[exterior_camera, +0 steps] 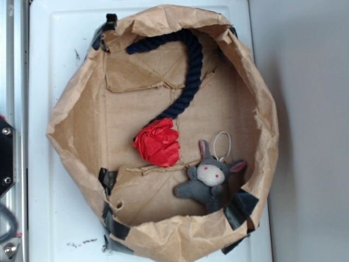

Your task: Grab the blue rope.

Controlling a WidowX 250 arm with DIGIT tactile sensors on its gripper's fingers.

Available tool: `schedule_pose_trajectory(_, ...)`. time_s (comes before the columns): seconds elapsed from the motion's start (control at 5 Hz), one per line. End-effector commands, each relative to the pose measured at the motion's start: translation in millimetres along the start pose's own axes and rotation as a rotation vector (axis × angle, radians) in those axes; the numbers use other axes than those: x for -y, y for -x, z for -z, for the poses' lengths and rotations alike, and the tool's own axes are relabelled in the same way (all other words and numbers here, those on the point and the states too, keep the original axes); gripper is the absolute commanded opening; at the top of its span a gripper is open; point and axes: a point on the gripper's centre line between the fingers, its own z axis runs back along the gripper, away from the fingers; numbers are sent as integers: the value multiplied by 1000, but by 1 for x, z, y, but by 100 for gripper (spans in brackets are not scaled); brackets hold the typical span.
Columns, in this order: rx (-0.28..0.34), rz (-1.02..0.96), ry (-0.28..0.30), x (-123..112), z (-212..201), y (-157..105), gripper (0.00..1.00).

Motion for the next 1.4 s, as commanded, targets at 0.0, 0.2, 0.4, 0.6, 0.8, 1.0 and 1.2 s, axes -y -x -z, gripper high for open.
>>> schedule_pose_trajectory(0.0,0,0,0,0,0,0,100)
schedule_pose_trajectory(0.2,-4,-114,33,-2,-6,-43,100)
schedule_pose_trajectory(0.4,-4,-114,33,-2,-6,-43,100)
schedule_pose_trajectory(0.6,-4,-114,33,-2,-6,-43,100)
schedule_pose_trajectory(0.8,-4,-114,33,-2,-6,-43,100)
schedule_pose_trajectory(1.0,53,-275,-5,-10,45,-77,100)
schedule_pose_trajectory(1.2,72,-306,-54,-17,83,-105,100)
